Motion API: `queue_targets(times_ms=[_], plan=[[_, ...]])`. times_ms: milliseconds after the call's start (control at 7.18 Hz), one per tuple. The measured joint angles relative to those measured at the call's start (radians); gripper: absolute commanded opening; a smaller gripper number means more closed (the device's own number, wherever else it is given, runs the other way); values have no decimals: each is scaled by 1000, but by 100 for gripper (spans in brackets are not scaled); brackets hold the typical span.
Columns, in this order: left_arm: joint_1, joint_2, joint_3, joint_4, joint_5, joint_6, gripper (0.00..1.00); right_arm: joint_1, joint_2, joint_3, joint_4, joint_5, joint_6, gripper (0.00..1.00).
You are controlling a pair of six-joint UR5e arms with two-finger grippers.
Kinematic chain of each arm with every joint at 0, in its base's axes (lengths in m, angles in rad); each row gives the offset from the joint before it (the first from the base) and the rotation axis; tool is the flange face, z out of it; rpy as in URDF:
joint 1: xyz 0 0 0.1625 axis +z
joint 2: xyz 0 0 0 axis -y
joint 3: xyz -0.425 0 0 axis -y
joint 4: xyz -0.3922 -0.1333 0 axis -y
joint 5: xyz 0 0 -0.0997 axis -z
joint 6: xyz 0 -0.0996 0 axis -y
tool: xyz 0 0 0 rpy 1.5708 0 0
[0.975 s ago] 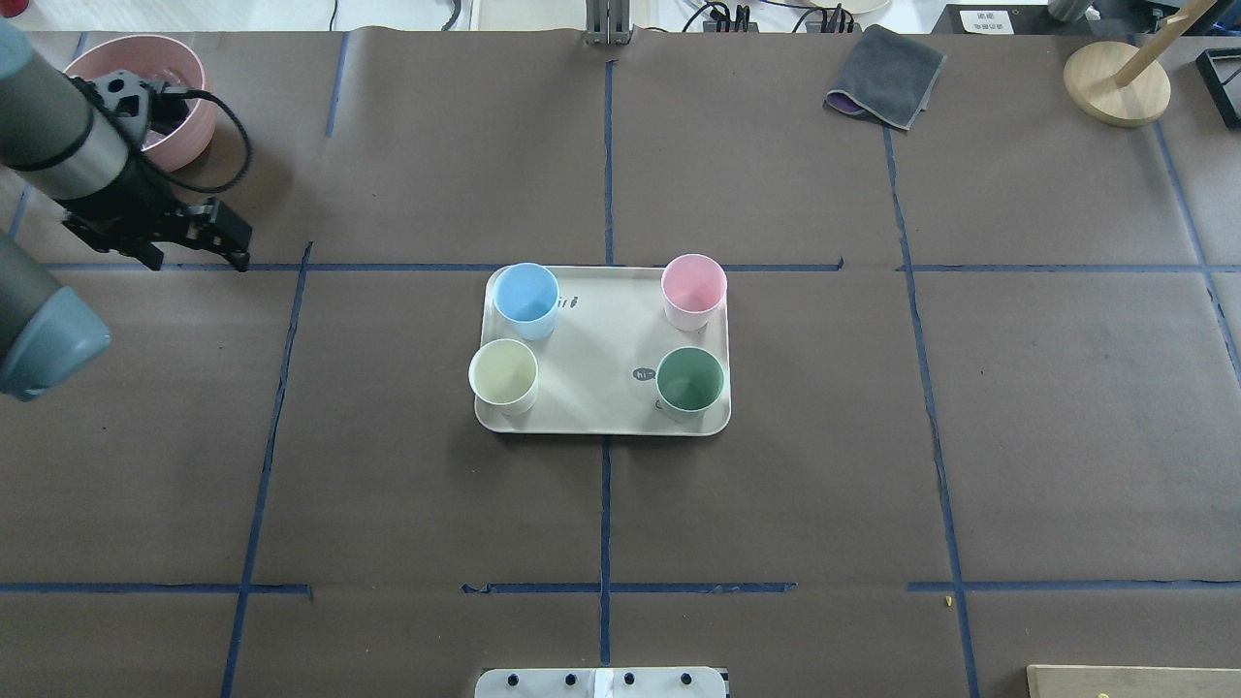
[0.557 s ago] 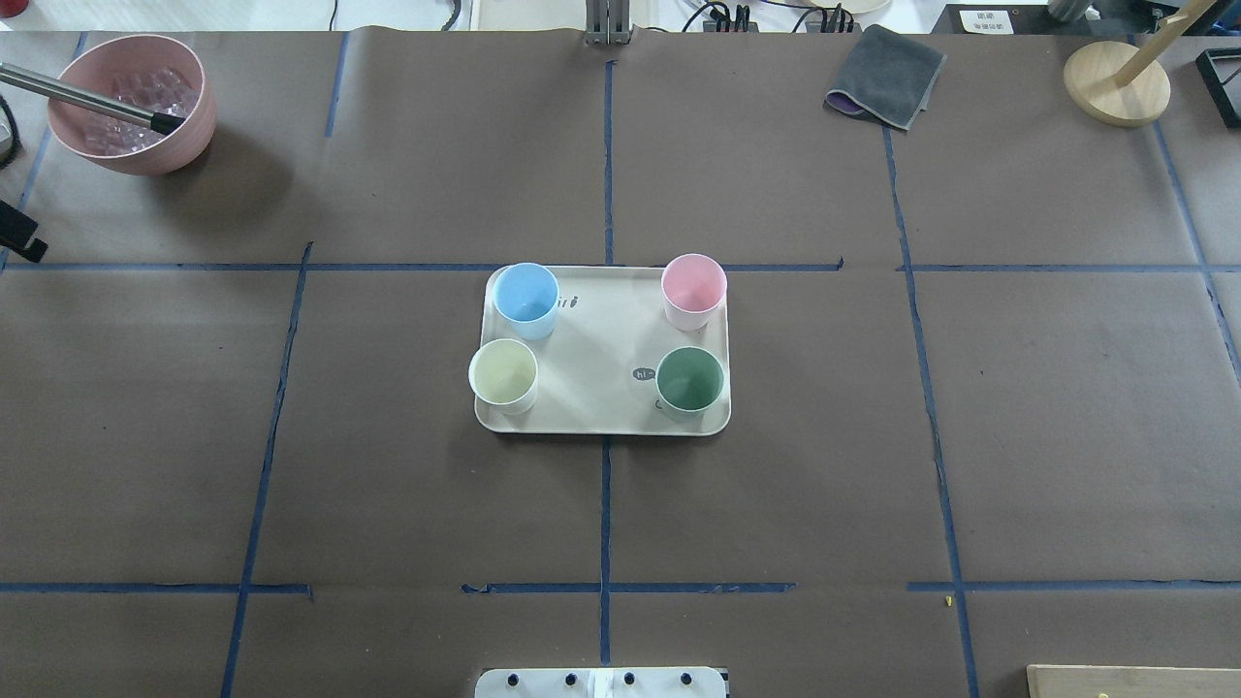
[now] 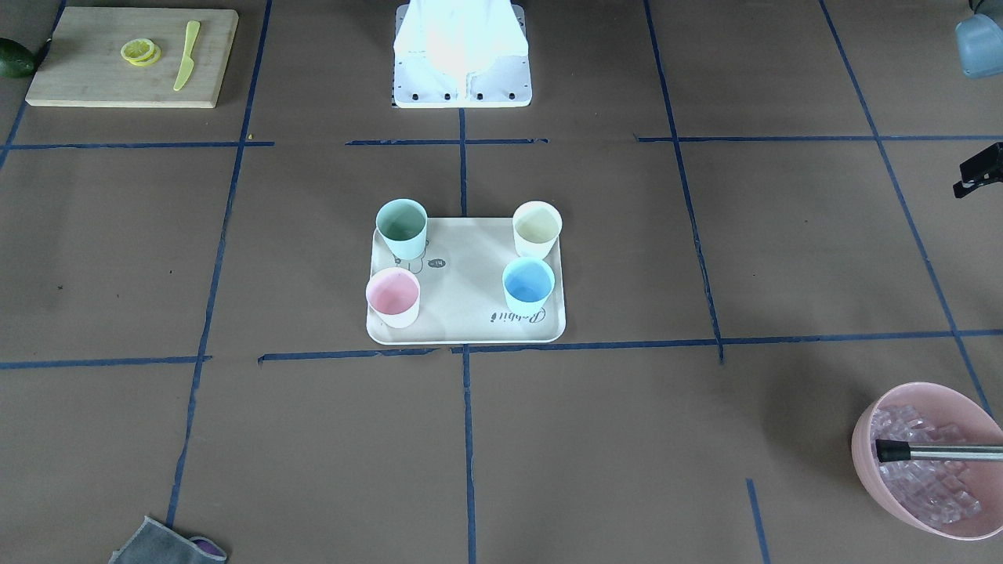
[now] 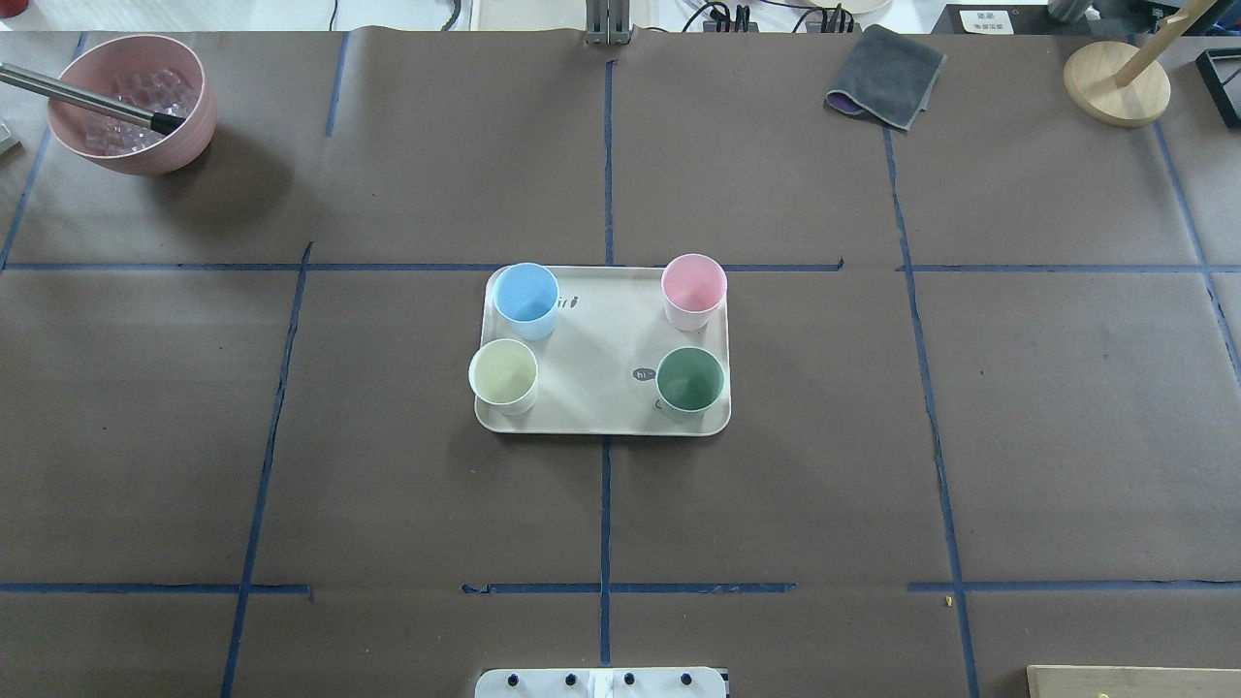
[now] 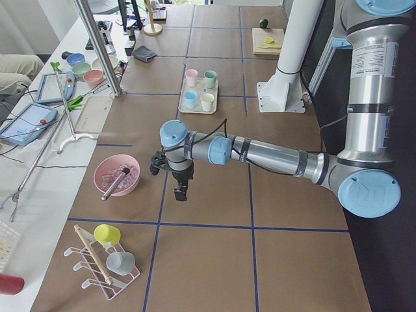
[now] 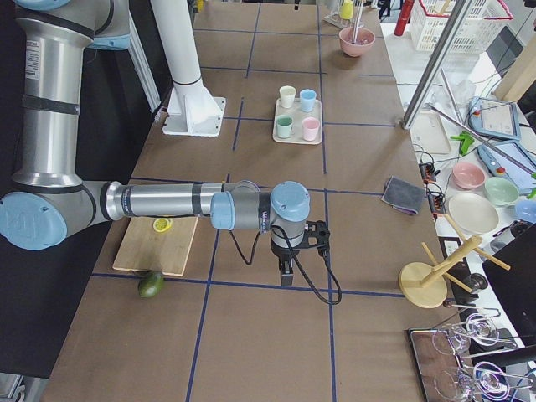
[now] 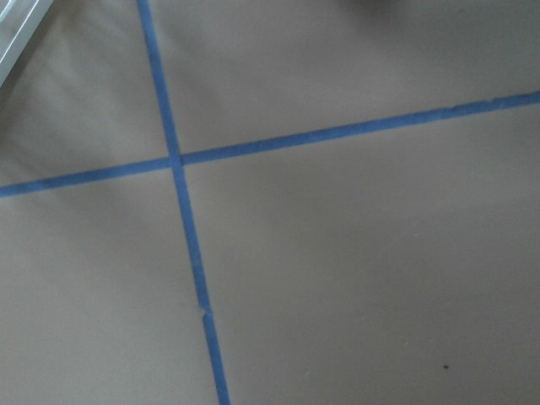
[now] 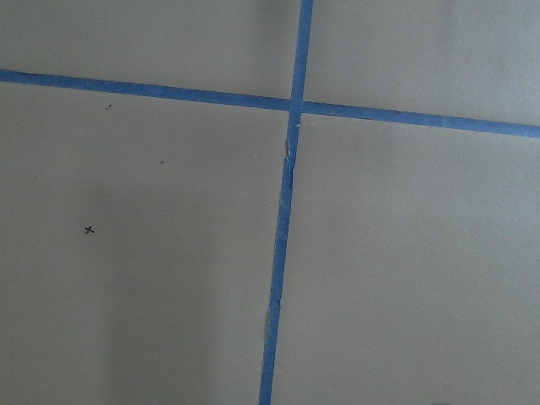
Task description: Place all cups on tray
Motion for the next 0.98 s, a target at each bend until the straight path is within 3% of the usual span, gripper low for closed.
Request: queue_targets(times_ms=[418, 975], plan=[[-21, 15, 6, 8, -55, 3, 100, 0, 0, 1, 0, 1, 0, 100], [-21, 39, 0, 10, -60, 4, 100, 0, 0, -2, 0, 44, 0, 100]])
